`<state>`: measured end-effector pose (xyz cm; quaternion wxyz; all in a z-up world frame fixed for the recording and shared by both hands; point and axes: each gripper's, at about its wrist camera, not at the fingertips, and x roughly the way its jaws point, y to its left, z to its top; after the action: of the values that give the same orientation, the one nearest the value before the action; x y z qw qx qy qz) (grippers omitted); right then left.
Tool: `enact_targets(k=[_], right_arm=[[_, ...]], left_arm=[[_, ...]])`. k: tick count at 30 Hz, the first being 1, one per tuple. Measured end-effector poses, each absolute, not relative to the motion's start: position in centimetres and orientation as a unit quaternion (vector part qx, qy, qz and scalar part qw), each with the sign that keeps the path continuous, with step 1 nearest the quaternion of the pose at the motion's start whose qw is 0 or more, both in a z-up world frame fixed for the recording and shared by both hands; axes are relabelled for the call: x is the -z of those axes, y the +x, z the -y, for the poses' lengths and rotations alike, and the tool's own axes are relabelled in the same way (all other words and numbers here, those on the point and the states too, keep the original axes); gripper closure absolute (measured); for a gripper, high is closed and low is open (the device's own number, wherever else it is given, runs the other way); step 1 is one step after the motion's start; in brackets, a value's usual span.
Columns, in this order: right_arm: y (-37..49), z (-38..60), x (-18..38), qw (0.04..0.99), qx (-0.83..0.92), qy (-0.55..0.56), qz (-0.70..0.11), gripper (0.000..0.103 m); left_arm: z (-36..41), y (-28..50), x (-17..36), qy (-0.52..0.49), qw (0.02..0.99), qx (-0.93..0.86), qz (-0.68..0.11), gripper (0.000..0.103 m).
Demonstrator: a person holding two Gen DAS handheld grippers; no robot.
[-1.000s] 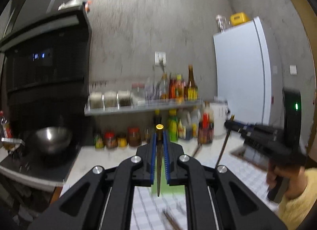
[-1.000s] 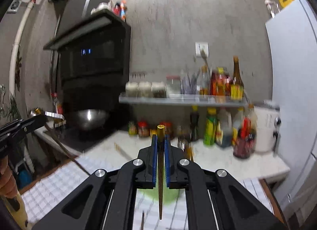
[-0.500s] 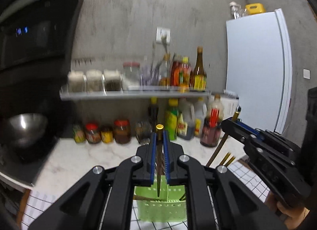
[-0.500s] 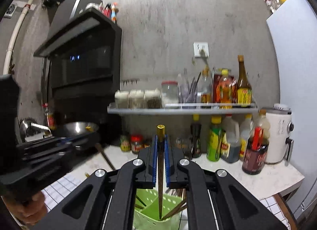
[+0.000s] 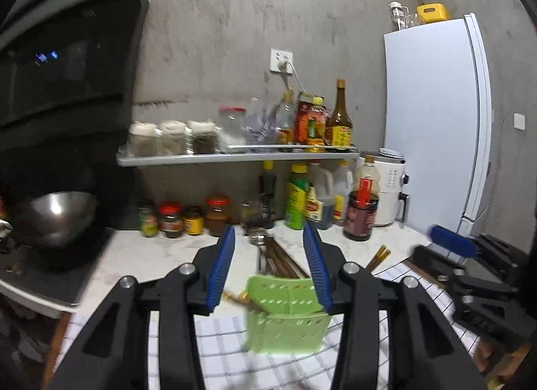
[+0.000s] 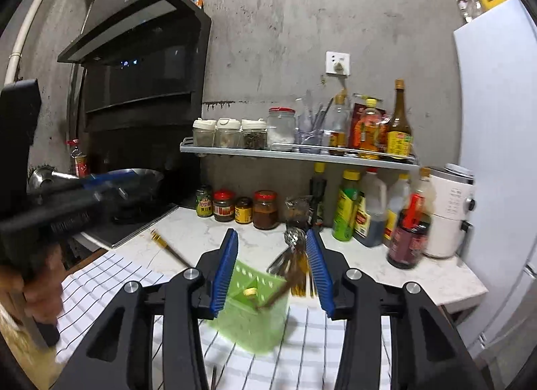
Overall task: Organize utensils
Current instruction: 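Move the left tool back to the mat chopsticks while the right tool returns too, then close the right tool on a single chopstick while the left tool grips another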
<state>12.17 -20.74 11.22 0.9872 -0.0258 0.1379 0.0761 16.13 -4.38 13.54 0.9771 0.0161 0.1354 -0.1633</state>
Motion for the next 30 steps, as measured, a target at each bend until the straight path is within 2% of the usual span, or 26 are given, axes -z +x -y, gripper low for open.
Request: enact_targets(k=[5, 10, 15, 20, 30], right_arm=[[6.1, 21.3, -7.6, 0.975, -0.079, -0.032, -0.207, 0.056], [2.1, 21.4, -0.6, 0.951, -0.092, -0.020, -0.295, 0.056], [-0.2, 21.2, 4.9, 0.928, -0.095, 0.004, -0.360, 0.056], [-0.3, 21.4, 7.1, 0.920, -0.093, 0.036, -0.380, 0.056], [-0.3, 20.2, 9.1, 0.906, -0.110, 0.024, -0.408, 0.056]], left_arm=[[2.5, 10.6, -10.5, 0.058, 0.975, 0.114, -0.182, 0.058], [1.6, 6.5, -0.9, 0.086, 0.941, 0.107, -0.310, 0.058], [0.9, 4.3, 6.5, 0.034, 0.898, 0.127, -0.419, 0.058], [1.6, 3.7, 8.6, -0.005, 0.872, 0.167, -0.460, 0.058], [4.7, 3.0, 9.2, 0.037, 0.860, 0.193, -0.471, 0.058]])
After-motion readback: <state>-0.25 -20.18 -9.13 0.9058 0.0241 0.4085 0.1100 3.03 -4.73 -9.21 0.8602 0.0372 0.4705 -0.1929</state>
